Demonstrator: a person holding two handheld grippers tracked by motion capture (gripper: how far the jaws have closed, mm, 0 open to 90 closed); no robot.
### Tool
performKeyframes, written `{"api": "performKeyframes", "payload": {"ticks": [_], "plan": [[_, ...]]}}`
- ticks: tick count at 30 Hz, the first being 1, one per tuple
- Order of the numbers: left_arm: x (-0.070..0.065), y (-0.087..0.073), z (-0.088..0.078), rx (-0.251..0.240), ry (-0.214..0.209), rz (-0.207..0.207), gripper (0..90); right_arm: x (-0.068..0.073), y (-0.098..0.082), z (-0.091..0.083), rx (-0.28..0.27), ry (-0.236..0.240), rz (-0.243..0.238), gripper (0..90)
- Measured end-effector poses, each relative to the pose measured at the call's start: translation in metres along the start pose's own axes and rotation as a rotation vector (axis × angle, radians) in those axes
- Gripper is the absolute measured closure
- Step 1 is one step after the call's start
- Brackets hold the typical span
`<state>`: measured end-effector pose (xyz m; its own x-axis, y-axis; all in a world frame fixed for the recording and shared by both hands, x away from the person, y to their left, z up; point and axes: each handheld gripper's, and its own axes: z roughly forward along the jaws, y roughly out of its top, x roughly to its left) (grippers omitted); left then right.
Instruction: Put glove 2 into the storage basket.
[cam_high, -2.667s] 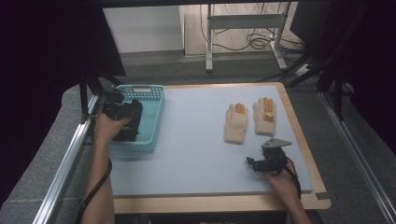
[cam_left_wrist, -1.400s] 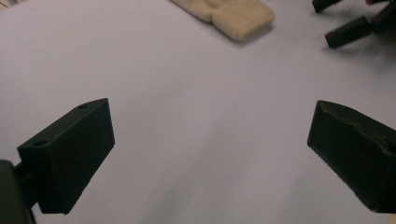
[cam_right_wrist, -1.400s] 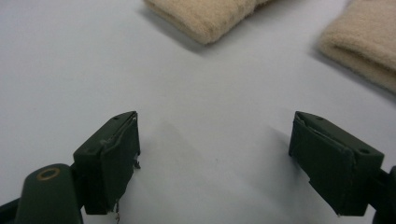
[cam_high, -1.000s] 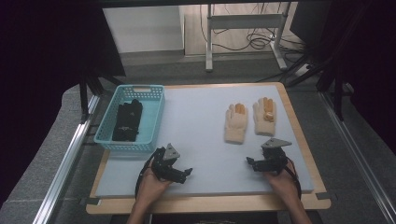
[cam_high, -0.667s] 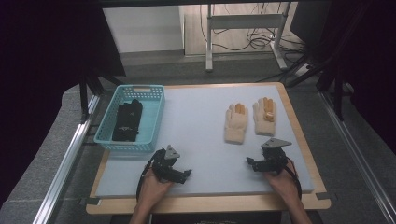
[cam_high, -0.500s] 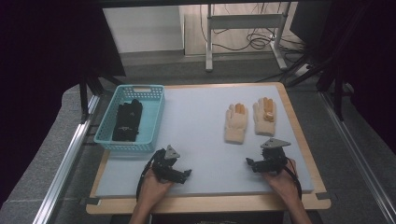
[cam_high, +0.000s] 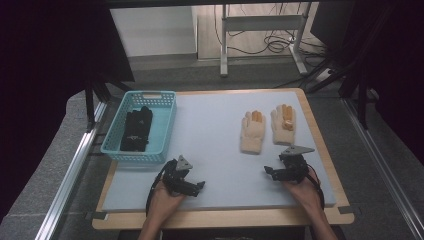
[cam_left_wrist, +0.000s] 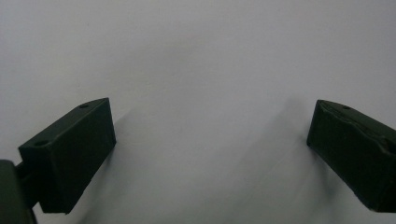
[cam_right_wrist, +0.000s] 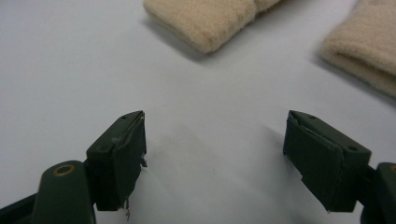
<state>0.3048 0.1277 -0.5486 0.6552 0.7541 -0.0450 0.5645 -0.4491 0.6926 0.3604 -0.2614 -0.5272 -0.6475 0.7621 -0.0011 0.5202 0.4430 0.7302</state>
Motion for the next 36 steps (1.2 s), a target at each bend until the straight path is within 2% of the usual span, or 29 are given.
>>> {"api": "performKeyframes", "payload": {"ticks": [11,21,27,36], "plan": [[0.0,0.0,0.0,-0.002,0.0,0.003,2.0,-0.003,0.018,0.007,-0.017,0.013,-0.001,21.5],[0.0,0.0,0.0,-0.001,0.0,0.003,2.1,-0.011,0.044,0.013,-0.029,-0.01,-0.027,20.2],[0.0,0.0,0.0,-0.002,0.001,-0.002,2.2,-0.018,0.053,0.025,-0.017,-0.017,-0.027,19.5],[0.001,0.0,0.0,-0.001,-0.001,0.003,2.2,-0.026,0.077,0.041,-0.012,-0.023,-0.023,18.9]]}}
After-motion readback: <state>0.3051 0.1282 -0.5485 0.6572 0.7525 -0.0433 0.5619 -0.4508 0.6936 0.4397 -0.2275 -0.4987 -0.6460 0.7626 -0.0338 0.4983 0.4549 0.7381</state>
